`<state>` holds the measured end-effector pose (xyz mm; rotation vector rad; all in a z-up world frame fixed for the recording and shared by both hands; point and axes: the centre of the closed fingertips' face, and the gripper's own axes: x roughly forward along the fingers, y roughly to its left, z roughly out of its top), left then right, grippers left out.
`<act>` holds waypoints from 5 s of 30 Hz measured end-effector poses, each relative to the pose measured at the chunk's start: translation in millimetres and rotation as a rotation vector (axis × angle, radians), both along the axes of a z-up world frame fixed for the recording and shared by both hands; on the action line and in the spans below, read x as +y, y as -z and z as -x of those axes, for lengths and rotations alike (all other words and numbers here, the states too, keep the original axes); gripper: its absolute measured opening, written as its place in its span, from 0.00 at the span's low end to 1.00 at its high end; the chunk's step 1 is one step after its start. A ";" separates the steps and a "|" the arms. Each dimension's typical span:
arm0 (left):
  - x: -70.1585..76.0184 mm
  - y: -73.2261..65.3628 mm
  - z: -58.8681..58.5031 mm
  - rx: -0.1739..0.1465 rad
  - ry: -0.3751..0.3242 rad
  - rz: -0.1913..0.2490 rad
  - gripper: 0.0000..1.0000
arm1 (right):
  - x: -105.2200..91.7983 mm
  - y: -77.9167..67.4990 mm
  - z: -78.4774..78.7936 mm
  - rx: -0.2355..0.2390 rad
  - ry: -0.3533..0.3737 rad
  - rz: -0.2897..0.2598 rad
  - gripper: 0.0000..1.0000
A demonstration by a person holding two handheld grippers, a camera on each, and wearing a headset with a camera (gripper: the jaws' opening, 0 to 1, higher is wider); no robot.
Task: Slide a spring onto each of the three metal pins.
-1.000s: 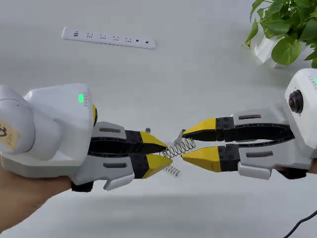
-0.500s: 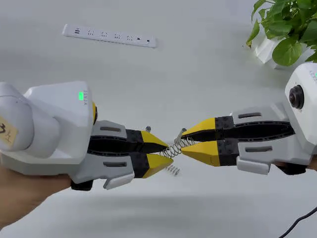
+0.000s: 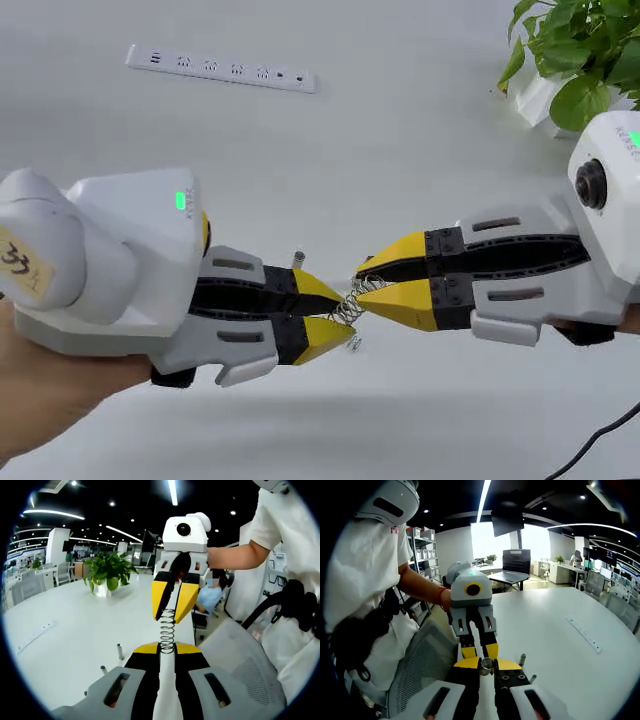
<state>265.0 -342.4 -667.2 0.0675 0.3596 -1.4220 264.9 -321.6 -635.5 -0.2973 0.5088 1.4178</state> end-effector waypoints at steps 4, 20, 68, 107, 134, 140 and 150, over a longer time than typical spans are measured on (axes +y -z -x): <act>0.5 -0.8 0.1 -0.003 0.001 0.002 0.06 | -1.0 0.0 0.2 0.001 -0.006 0.010 0.06; -0.4 0.1 3.5 -0.010 0.007 0.002 0.06 | -2.0 3.6 4.6 -0.001 -0.130 0.173 0.14; 1.4 4.3 4.0 -0.012 0.007 0.015 0.06 | -1.3 25.6 9.9 -0.003 -0.404 0.439 0.06; 55.1 21.1 -11.2 0.005 -0.140 -0.028 0.33 | 7.1 18.7 -14.1 -0.040 -0.297 0.447 0.06; 112.8 42.1 -31.7 -0.054 -0.263 -0.050 0.94 | 8.5 56.5 -87.0 -0.076 -0.160 0.582 0.06; 116.8 47.7 -34.1 -0.057 -0.262 -0.061 0.99 | 8.7 74.1 -97.5 -0.068 -0.162 0.618 0.06; 122.7 49.6 -37.1 -0.054 -0.278 -0.042 0.99 | 8.9 101.5 -106.9 -0.047 -0.155 0.661 0.06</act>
